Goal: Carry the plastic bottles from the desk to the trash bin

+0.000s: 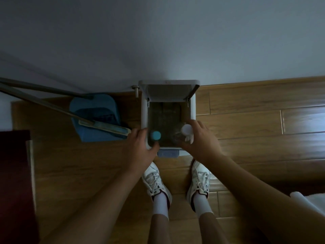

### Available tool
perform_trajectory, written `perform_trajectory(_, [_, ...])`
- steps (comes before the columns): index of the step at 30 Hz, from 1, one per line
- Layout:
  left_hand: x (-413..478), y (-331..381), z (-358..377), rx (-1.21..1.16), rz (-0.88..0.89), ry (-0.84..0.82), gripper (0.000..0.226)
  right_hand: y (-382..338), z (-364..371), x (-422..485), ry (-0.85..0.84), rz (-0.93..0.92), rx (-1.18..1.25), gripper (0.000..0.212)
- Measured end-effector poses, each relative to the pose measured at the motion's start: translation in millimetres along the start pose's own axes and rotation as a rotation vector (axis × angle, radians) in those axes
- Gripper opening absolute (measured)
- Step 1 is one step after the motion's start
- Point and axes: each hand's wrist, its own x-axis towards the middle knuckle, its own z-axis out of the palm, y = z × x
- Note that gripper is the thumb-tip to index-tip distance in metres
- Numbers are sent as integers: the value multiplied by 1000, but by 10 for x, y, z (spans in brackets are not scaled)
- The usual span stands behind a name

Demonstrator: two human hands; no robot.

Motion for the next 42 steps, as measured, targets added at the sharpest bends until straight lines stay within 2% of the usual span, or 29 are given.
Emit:
perform_trajectory(6, [-387, 89, -267, -144, -233, -176, 45, -23, -127, -345, -66, 72, 10, 59])
perform_trajectory(11, [-1021, 154, -806, -222, -439, -274, 45, 43, -399, -941, -184, 237, 167, 48])
perform_trajectory(15, [-1607, 462, -1456, -253, -485, -304, 46, -17, -945, -1707, -176, 324, 253, 42])
perform_trajectory(22, [-2354, 1224, -2494, -240, -343, -426, 55, -169, -2104, -3206, -96, 420, 430, 50])
perform_trajectory(27, [-2567, 1760, -2869, -332, -221, -312, 31, -245, -2510, -4084, 163, 487, 516, 35])
perform_trajectory(29, [-2542, 1853, -2849, -336, -189, -316, 25, -198, -2510, -4337, 245, 538, 554, 30])
perform_trajectory(34, [-2377, 2402, -2645, -175, -22, -501, 24, 28, -2292, -4743, 517, 704, 834, 25])
perform_trajectory(37, [-2217, 2769, -2516, -109, 37, -559, 24, 163, -2151, -4994, 658, 810, 921, 20])
perform_trajectory(39, [-2068, 3049, -2418, -72, 72, -590, 26, 319, -2083, -5122, 711, 880, 982, 20])
perform_trajectory(42, [-1821, 3523, -2224, 2, 111, -614, 28, 644, -2039, -5203, 690, 974, 1084, 21])
